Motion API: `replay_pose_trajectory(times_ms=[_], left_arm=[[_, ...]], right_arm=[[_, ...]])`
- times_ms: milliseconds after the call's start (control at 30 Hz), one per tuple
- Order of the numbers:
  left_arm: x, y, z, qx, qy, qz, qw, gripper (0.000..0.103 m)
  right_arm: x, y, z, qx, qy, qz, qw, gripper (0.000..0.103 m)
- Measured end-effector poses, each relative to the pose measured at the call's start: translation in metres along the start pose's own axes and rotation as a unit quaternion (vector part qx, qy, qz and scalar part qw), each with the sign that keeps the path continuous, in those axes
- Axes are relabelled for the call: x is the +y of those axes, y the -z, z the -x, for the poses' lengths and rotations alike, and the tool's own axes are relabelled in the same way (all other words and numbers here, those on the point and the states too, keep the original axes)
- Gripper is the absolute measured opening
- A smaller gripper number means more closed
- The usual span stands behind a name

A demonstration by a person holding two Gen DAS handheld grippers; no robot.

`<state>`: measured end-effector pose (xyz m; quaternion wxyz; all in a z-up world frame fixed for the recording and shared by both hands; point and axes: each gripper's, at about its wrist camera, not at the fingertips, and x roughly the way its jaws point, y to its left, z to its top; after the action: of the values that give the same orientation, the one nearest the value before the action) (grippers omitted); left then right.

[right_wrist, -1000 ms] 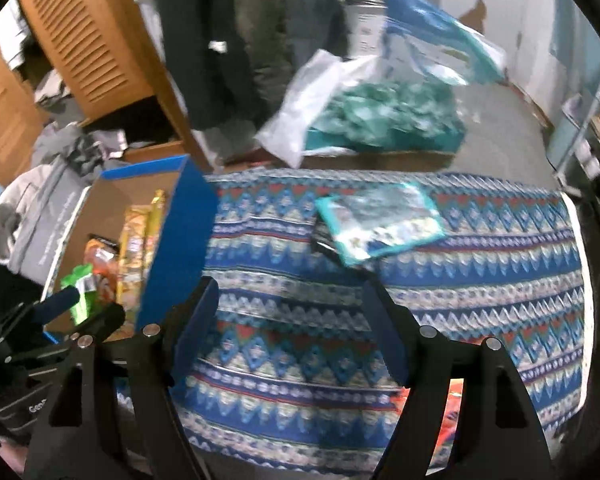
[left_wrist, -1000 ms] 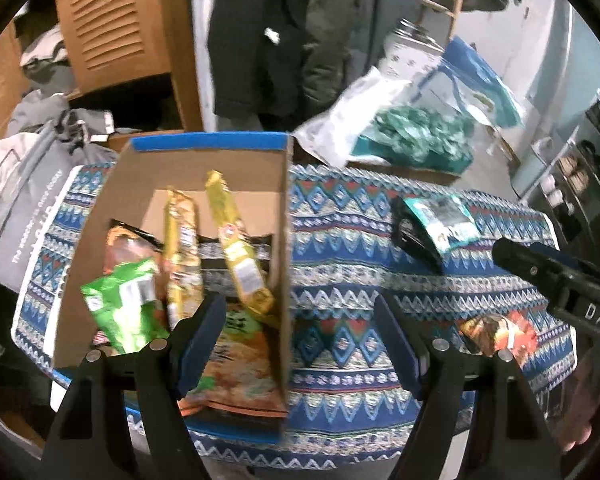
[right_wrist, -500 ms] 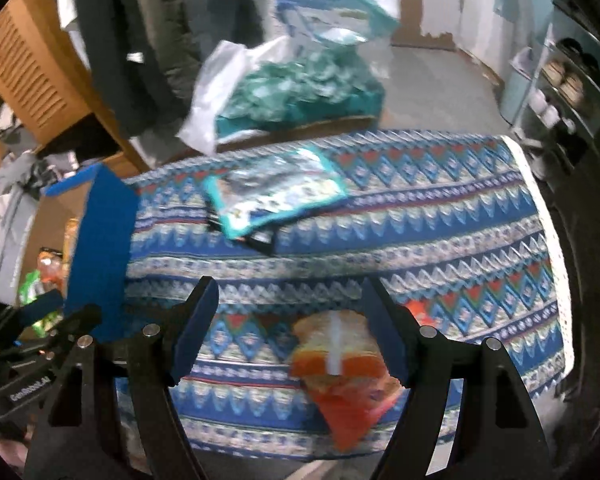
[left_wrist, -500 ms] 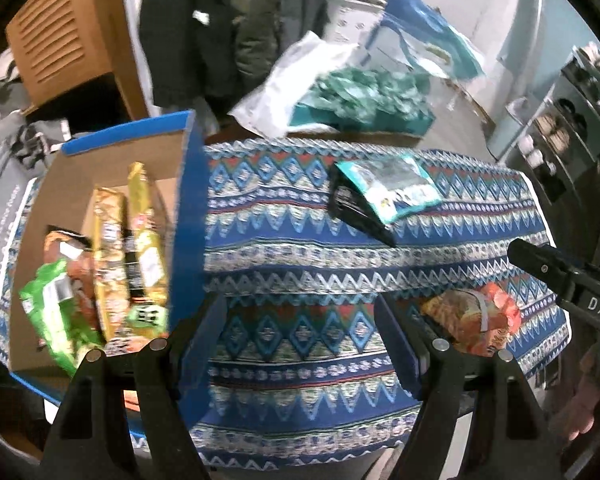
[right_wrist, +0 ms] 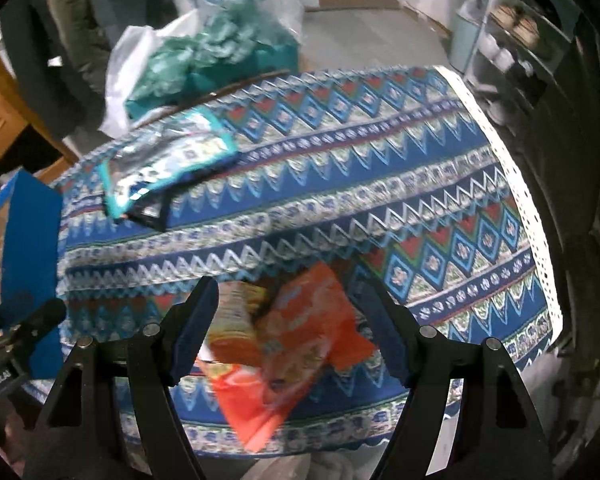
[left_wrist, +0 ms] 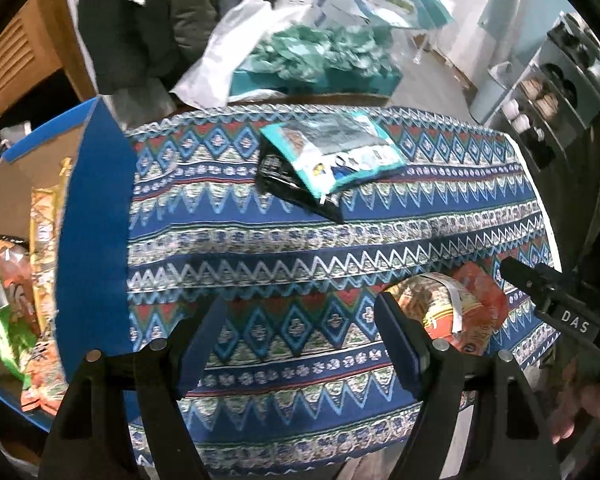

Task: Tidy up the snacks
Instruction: 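Move both open tools back over the tablecloth toward the remaining bags, then lower the right tool onto the orange bag while the left tool approaches the beige striped bag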

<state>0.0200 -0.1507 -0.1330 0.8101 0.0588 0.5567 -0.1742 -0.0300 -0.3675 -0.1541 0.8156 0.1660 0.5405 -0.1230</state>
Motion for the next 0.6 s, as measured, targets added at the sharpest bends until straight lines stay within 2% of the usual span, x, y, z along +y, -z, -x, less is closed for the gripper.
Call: replay_pose_trajectory(times_ms=[267,600], left_arm=[[-0.016,0.001,-0.026,0.030,0.005,-0.003,0.9995,0.078],[-0.021,0.001,-0.045,0.046,0.004,-0.006,0.9989,0.078]], right_arm=[[-0.021,0.015,-0.017,0.029,0.015,-0.032,0.999,0.074],[-0.021,0.024,-0.043,0.066,0.026,-0.039,0.997,0.074]])
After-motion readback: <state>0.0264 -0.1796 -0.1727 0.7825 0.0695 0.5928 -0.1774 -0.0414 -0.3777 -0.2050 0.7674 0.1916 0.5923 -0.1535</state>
